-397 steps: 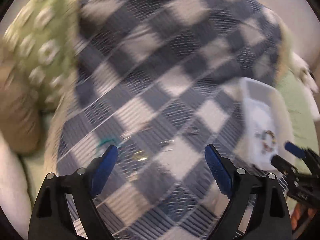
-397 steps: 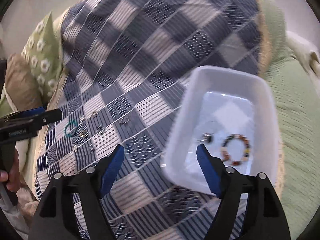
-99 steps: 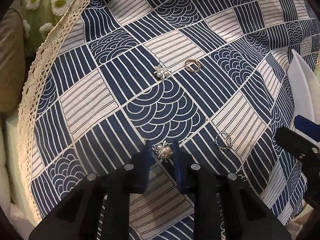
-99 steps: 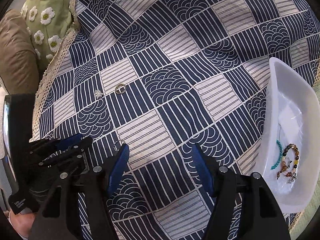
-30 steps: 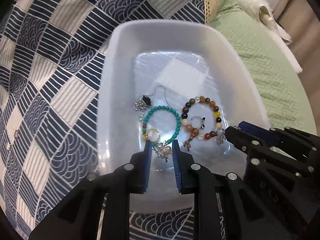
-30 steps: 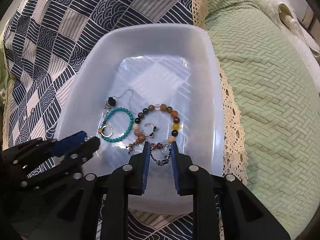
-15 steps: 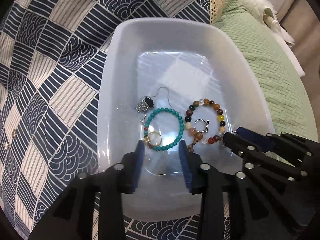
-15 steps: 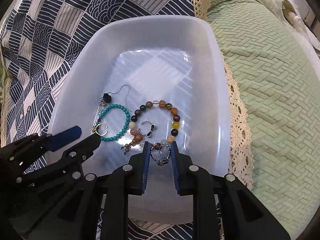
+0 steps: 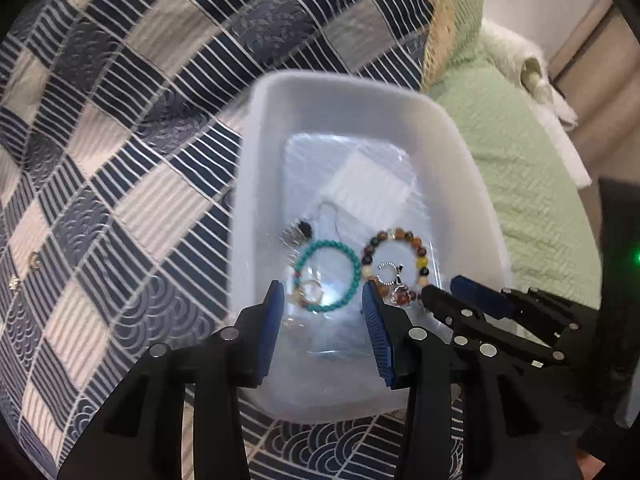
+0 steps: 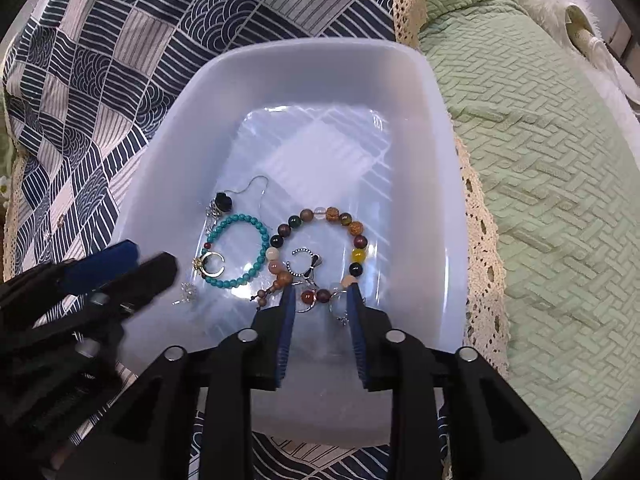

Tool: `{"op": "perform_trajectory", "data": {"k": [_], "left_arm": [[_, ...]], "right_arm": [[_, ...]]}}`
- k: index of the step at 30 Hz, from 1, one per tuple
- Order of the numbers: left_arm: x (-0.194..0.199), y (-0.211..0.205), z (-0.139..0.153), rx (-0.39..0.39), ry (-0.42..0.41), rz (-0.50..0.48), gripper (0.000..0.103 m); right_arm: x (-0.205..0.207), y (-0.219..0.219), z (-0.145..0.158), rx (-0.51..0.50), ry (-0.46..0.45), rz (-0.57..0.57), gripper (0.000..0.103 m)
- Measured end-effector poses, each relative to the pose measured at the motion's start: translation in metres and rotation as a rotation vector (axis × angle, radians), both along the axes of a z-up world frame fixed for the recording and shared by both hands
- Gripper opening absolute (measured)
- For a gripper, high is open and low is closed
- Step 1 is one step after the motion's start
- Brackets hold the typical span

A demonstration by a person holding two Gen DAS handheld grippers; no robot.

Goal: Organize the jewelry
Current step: 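Carry both pieces into the white tray and open both tools, then move both open tools back over the last pieces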

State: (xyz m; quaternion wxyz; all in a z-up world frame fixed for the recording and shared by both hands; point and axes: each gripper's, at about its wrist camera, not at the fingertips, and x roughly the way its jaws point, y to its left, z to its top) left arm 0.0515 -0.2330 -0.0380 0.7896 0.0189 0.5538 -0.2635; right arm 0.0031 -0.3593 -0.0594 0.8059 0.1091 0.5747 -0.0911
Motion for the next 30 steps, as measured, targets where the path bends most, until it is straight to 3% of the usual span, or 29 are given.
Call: {"op": "perform_trajectory", "data": {"k": [5,8,16,23,30], "left_arm": [[0.018,0.041,0.021,-0.024,-0.019,0.081,0.044],[0.031,0.087,0.028,-0.021,-0.024,0.174,0.044],[0.057,0.194,0.037,0.019,-0.041,0.359,0.044],[0.069,0.265,0.014,0.134,-0.029,0.428,0.044],[0.085,0.294,-0.019,0.184,0.006,0.443,0.044]], "right_arm": [[0.009,0.012,0.011,0.019,-0.028,-0.003,0.031],[0.017,0.026,0.02,0.039,-0.047,0.012,0.031],[0.056,0.1,0.046,0.103,-0.096,0.109,0.04],[0.083,0.163,0.048,0.133,-0.09,0.182,0.04],[0.093,0.199,0.036,0.123,-0.062,0.23,0.04]]}}
